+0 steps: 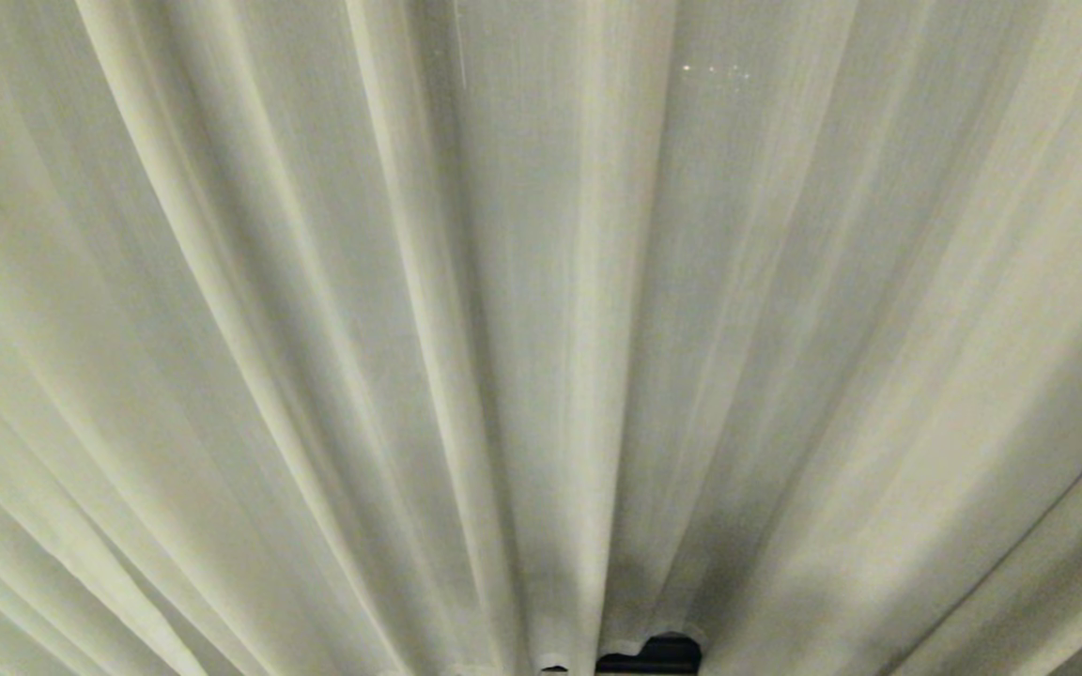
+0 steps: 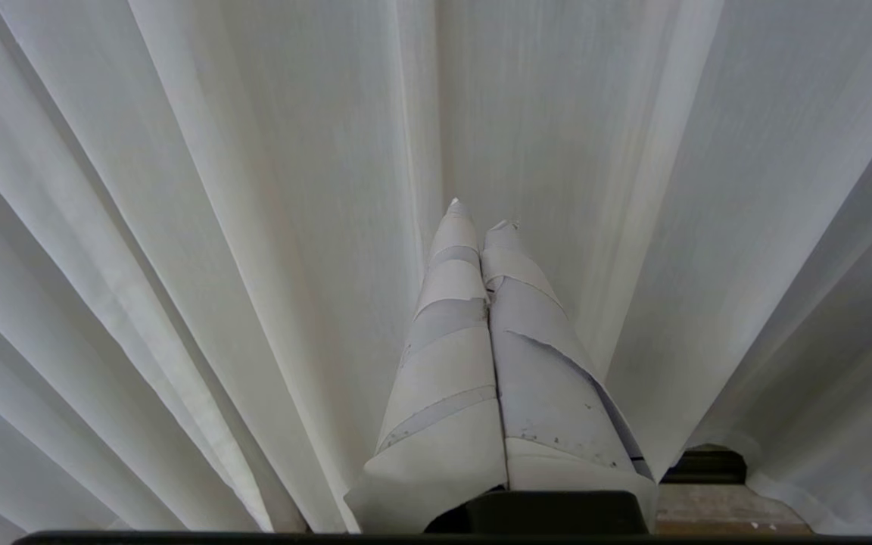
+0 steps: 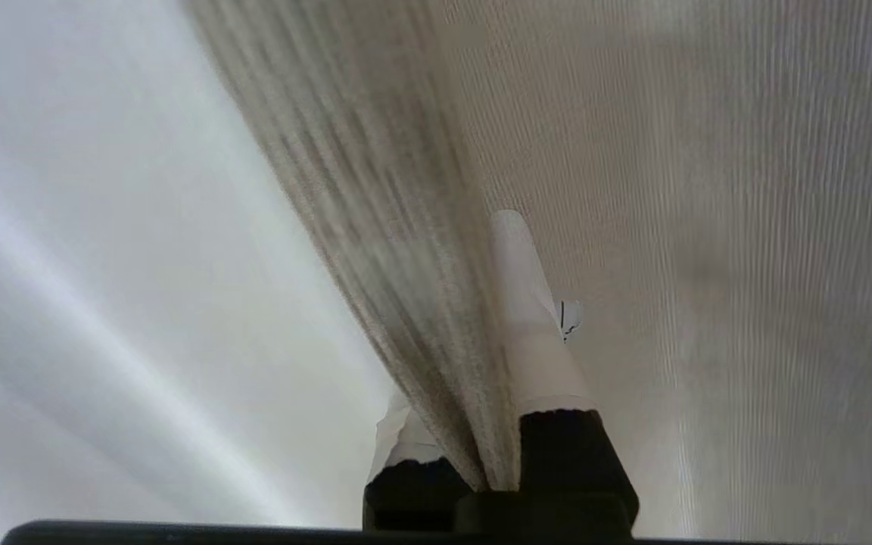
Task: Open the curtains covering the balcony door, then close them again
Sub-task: Close the outer curtains on both sides
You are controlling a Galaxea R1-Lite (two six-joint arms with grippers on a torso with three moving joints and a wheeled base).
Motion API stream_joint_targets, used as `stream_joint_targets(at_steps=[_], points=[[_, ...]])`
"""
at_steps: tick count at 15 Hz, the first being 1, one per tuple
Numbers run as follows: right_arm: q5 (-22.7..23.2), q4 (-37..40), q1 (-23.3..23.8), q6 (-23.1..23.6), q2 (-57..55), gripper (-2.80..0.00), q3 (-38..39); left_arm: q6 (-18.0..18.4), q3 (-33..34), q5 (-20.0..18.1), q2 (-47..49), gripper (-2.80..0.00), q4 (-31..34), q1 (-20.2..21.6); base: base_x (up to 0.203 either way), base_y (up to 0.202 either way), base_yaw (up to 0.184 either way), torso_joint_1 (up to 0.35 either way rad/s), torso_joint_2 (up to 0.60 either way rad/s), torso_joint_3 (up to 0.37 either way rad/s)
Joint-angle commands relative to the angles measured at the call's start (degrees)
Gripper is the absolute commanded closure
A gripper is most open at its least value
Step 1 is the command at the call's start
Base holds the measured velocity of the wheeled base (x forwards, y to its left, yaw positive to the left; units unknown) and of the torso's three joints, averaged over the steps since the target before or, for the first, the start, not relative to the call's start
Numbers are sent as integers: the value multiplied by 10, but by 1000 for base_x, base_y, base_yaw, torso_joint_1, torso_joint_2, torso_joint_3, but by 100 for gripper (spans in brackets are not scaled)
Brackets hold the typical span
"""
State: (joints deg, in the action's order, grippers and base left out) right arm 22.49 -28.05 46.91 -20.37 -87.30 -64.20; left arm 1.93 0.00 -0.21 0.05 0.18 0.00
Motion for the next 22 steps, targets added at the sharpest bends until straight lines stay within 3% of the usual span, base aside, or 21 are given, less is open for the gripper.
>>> stream_joint_targets(at_steps=[1, 5, 17, 22], points=[[3, -2, -2, -1, 36, 0, 39, 0, 0, 0, 0, 0, 0, 0, 0, 0, 0, 0, 0, 0], [4, -3, -59, -11, 110, 0, 95, 0, 0, 0, 0, 0, 0, 0, 0, 0, 0, 0, 0, 0], [1, -3, -314, -70, 293, 0, 227, 0, 0, 0, 0, 0, 0, 0, 0, 0, 0, 0, 0, 0], [3, -3, -383, -52, 303, 0, 232, 0, 0, 0, 0, 0, 0, 0, 0, 0, 0, 0, 0, 0]])
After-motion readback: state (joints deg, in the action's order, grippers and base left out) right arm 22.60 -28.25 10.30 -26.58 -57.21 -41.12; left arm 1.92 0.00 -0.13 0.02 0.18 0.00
